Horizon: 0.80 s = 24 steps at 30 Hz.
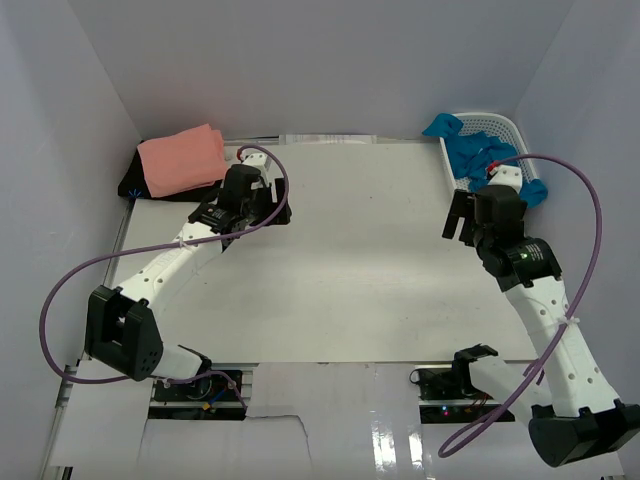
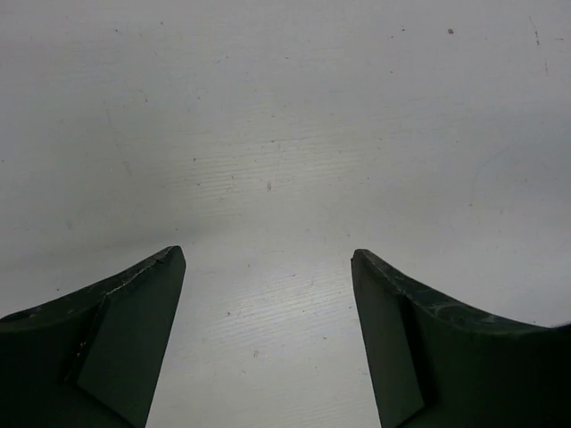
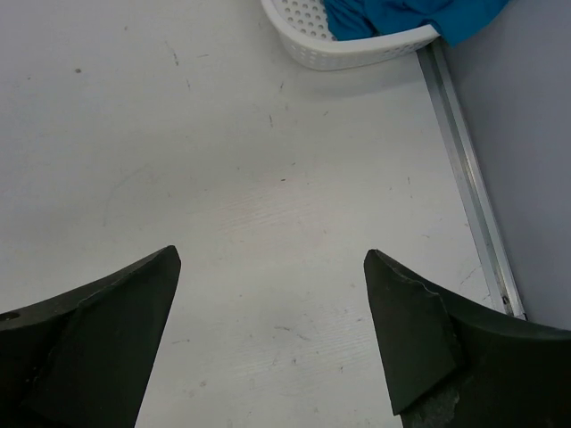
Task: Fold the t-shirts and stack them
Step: Grab crumpled tshirt from bin with the right arm
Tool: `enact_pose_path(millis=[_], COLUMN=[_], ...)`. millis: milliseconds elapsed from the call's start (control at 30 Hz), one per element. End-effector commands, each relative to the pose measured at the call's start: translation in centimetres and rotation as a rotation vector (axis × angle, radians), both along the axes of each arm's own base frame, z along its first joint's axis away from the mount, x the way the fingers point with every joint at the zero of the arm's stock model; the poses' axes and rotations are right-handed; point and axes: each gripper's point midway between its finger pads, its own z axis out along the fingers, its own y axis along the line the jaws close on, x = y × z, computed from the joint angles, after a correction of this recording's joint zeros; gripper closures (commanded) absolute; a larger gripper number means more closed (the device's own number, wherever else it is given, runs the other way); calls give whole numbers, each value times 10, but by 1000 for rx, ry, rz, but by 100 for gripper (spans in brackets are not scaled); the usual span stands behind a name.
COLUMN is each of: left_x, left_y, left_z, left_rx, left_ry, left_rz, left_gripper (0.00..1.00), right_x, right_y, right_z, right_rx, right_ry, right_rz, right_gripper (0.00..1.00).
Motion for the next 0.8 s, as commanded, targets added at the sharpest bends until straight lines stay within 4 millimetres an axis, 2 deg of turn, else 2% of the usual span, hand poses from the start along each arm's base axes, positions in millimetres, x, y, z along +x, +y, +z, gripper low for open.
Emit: enact_pose_path(millis=[0, 67, 133, 200, 233, 267, 300, 333, 367, 433, 467, 533, 567, 633, 667, 700, 767], left_x=[1, 1, 2, 2, 0, 0, -1, -2, -3, -5, -5, -5, -5, -5, -4, -5, -8], left_y=[0, 0, -2, -4, -6, -6, -4, -2, 0, 3, 3, 4, 5, 8, 9, 10, 9], left_z=[20, 20, 20, 22, 22, 23, 29, 31, 32, 36, 37, 39, 39, 44, 45, 46, 51], left_rx=[-12, -12, -15, -22, -27, -27, -30, -29, -29, -29, -29, -29, -25, -16, -10, -10, -26], left_ry=[-62, -62, -59, -59, -58, -61, -80, -91, -99, -111, -114, -119, -121, -133, -137, -140, -147], left_rz=[-7, -10, -16, -23, -40, -44, -33, -27, -21, -11, -8, -8, -7, 3, 9, 11, 2], left_gripper=[14, 14, 14, 14, 16, 21, 22, 22, 22, 23, 23, 19, 19, 19, 19, 19, 19], right_x=[5, 8, 19, 34, 41, 52, 61, 68, 81, 99, 114, 131, 144, 160, 176, 183, 205], right_y=[-3, 0, 6, 6, 4, 3, 1, 0, 1, -12, -16, -30, -28, -46, -51, -64, -72], right_z=[13, 12, 10, 0, 6, -2, 10, 12, 5, 22, 26, 38, 31, 31, 22, 16, -3], right_rx=[13, 13, 19, -7, -13, -32, -27, -29, -37, -59, -65, -43, -21, -3, 0, 11, 51], right_ry=[-24, -9, 18, 65, 62, 94, 66, 63, 83, 24, -9, -55, -47, -64, -46, -34, -8], right_rz=[-35, -29, -18, -38, -63, -88, -128, -144, -161, -238, -262, -293, -280, -325, -344, -371, -405], right_gripper=[10, 10, 10, 10, 10, 10, 9, 9, 8, 5, 4, 0, 0, 0, 0, 1, 2])
